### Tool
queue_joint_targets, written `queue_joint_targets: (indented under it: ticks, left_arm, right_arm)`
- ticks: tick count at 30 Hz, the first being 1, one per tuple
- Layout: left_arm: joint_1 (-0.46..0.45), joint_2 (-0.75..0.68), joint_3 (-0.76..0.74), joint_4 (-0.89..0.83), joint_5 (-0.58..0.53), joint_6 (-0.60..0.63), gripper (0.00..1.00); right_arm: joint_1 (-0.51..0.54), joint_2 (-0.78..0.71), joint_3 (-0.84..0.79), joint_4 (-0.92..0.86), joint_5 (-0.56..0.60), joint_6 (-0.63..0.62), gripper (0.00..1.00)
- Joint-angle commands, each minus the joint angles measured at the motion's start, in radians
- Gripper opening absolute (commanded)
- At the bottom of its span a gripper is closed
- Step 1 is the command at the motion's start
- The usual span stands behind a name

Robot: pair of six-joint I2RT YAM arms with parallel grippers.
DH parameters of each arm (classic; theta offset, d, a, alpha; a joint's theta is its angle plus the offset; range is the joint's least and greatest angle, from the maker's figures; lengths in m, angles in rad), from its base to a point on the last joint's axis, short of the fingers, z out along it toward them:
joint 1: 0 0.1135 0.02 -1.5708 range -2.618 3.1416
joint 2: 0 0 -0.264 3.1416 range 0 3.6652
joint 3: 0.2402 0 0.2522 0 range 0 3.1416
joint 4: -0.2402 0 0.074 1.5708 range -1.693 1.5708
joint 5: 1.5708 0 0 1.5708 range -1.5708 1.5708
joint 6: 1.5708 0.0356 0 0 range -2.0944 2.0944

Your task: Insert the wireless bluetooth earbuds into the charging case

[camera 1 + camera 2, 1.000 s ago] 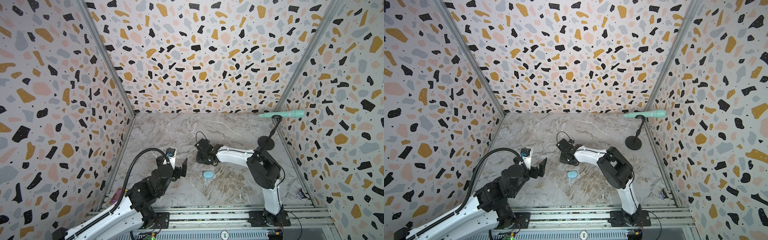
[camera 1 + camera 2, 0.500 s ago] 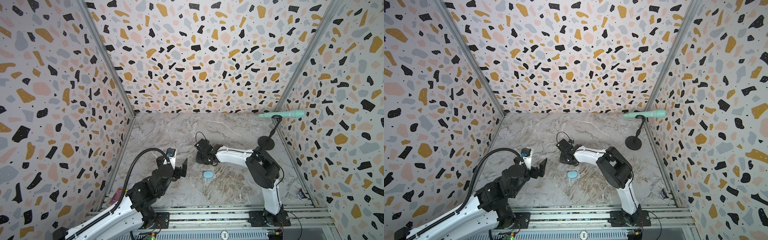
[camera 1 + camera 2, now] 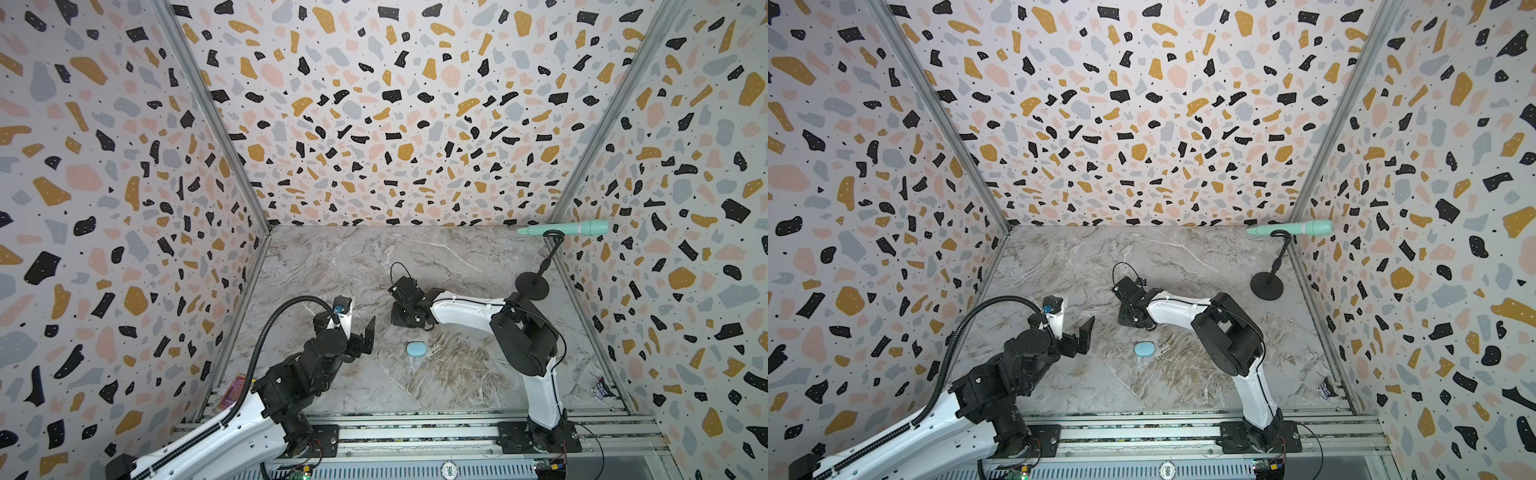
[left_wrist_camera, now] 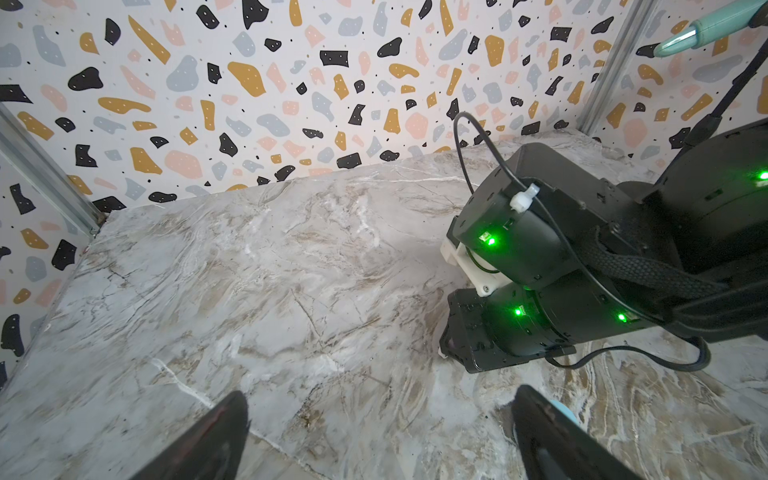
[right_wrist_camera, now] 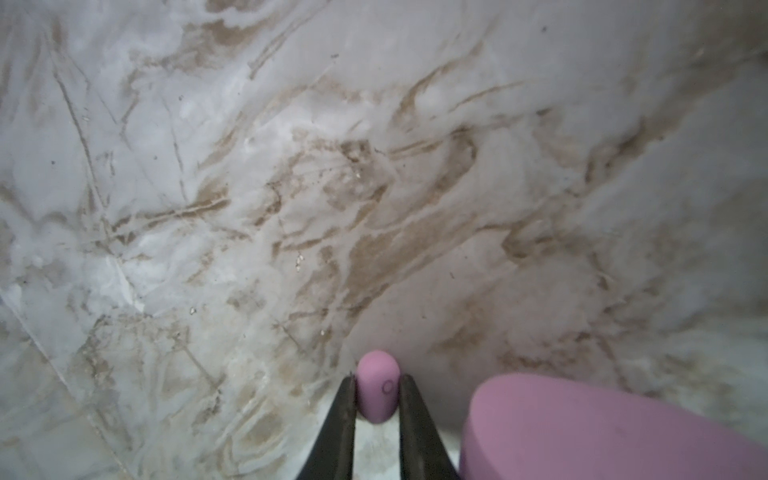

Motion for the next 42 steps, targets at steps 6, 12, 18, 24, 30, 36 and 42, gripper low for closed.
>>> queue_joint_targets:
  ticks: [6, 12, 18, 24, 30, 36, 42]
  left_arm:
    - [-0.004, 0.000, -0.008, 0.045, 0.013, 0.010, 1.00]
    - [-0.004, -0.003, -0.009, 0.045, 0.017, 0.009, 1.00]
    - [-0.004, -0.003, -0.010, 0.047, 0.023, 0.010, 1.00]
    - [-0.005, -0.004, -0.010, 0.047, 0.023, 0.009, 1.00]
    - [-0.004, -0.003, -0.011, 0.049, 0.024, 0.009, 1.00]
    - [-0.004, -0.003, -0.010, 0.048, 0.023, 0.009, 1.00]
    - [-0.004, -0.008, -0.011, 0.048, 0.022, 0.009, 1.00]
  right_arm:
    - [-0.004, 0.016, 0.036, -0.012, -0.004, -0.019, 0.20]
    - [-0.004, 0.025, 0.037, -0.012, -0.011, -0.023, 0.22]
    - [-0.004, 0.029, 0.038, -0.003, -0.017, -0.028, 0.24]
    - [-0.004, 0.033, 0.041, 0.000, -0.019, -0.035, 0.22]
    - [-0.001, 0.031, 0.044, 0.000, -0.013, -0.041, 0.20]
    - [0.003, 0.026, 0.053, -0.003, 0.006, -0.054, 0.17]
    - [0.020, 0.002, 0.060, -0.007, 0.056, -0.077, 0.15]
